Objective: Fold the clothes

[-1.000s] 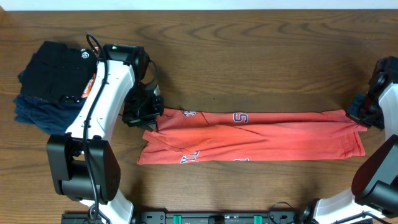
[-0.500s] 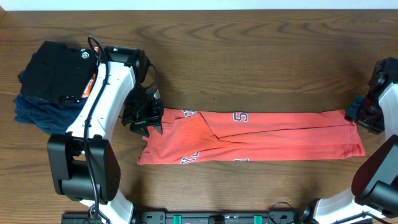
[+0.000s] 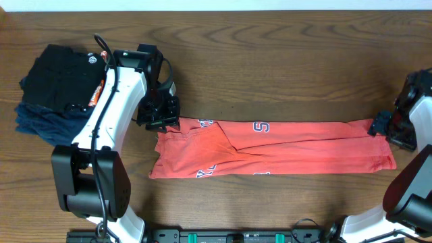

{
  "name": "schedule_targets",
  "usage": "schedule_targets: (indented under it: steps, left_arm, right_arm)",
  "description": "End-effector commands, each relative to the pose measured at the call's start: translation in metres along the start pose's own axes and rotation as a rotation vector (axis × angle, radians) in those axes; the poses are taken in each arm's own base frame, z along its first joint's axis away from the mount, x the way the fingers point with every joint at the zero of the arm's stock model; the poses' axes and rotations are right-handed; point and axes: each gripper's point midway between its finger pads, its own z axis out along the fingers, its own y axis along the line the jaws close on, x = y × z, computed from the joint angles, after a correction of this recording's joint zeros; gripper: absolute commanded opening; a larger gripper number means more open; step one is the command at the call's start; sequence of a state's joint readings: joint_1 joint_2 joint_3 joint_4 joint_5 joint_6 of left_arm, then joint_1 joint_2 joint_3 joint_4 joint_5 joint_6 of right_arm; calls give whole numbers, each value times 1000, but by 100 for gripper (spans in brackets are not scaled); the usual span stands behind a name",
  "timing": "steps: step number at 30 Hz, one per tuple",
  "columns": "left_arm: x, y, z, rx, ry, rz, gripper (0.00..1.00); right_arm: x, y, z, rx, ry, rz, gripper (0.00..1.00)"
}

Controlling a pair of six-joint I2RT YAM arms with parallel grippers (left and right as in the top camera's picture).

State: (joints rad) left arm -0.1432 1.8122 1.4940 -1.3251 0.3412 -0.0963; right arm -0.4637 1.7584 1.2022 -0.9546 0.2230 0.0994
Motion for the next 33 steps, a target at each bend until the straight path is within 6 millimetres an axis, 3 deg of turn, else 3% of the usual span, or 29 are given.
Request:
schedule_targets:
  steps: [1,4,6,10,18,22,26,27,30,33]
  left_arm:
    - [0,0,2,5,6,8,40]
    - [0,0,2,5,6,8,40]
    - [0,0,2,5,6,8,40]
    - [0,0,2,6,5,8,40]
    - [0,0,2,5,5,8,40]
    - [0,0,2,5,5,8,40]
    - [0,0,2,5,6,8,40]
    - [0,0,2,5,6,8,40]
    - [0,0,2,6,6,8,40]
    - [0,0,2,6,6,8,40]
  right_arm:
    - [9,-8,16,-8,13,-61,77]
    - [15,-12,31,-30,9,-66,80]
    - [14,-4,40,-107,-16,-64,80]
    - [12,17,46,-238,-62,-126,78]
    - [18,31,57,-303,-87,-144,76]
    - [21,32,62,-301,-93,-145,65]
    - [21,32,63,-300,-101,-167,44]
    - [19,32,63,-300,-109,-167,30]
    - [16,31,62,-297,-121,-165,5]
    - [8,26,60,-268,-137,-146,3]
